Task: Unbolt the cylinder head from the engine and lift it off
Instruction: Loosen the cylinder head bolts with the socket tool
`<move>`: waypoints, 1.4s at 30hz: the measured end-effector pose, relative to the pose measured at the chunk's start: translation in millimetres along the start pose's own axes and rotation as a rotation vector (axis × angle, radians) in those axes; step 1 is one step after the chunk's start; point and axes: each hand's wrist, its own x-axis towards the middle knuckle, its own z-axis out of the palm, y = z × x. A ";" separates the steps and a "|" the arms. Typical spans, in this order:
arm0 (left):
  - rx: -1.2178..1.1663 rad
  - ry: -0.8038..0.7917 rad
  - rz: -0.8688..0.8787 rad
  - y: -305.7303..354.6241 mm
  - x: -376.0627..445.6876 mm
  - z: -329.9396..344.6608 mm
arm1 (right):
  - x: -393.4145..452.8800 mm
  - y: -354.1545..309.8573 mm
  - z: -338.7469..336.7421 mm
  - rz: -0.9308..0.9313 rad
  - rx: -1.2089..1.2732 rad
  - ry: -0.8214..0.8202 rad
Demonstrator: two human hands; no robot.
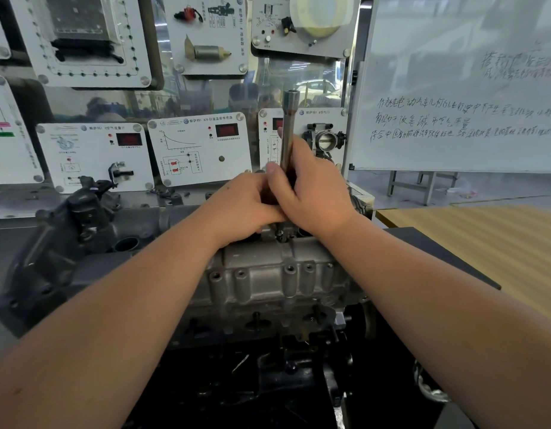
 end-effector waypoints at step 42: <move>-0.024 -0.007 0.004 -1.1 1.2 1.3 | -0.4 -1.6 -1.0 -0.013 0.017 0.008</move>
